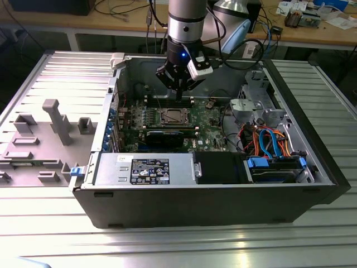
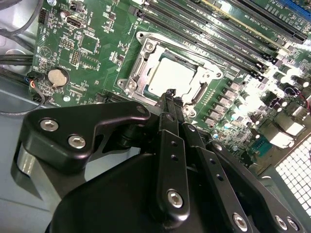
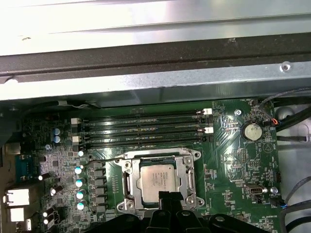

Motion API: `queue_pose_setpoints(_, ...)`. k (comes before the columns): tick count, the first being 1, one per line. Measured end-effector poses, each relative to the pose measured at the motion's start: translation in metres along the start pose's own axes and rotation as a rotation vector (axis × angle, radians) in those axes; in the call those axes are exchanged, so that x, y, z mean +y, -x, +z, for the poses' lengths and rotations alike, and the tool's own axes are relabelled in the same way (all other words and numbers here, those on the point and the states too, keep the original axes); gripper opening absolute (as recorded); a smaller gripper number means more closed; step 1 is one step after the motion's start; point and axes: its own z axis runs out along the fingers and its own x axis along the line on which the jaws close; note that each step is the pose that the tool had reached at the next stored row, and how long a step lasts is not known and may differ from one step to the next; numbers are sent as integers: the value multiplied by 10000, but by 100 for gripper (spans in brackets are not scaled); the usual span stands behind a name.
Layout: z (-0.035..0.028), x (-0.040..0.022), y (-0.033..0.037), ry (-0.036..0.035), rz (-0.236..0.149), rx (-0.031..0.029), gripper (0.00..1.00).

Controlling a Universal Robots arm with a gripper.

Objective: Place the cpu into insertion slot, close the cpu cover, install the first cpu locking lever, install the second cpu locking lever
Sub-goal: 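Install the first cpu locking lever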

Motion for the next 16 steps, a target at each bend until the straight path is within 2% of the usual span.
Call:
queue_pose_setpoints(1,0,0,-3,0,-16,0,11)
queue_pose_setpoints(4,12,-1,-11,1,-543,-3,11)
queue_pose_setpoints(6,30,-2,-33,4,-716,-4,11)
queue_pose_setpoints(9,42,-13,-197,10,-719,-66,11)
queue_pose_setpoints(11,43,-17,-249,10,-718,-76,11)
queue_pose_setpoints(15,46,-30,-438,12,-719,-111,11)
queue_pose_setpoints(16,47,-31,-457,12,-721,-113,11)
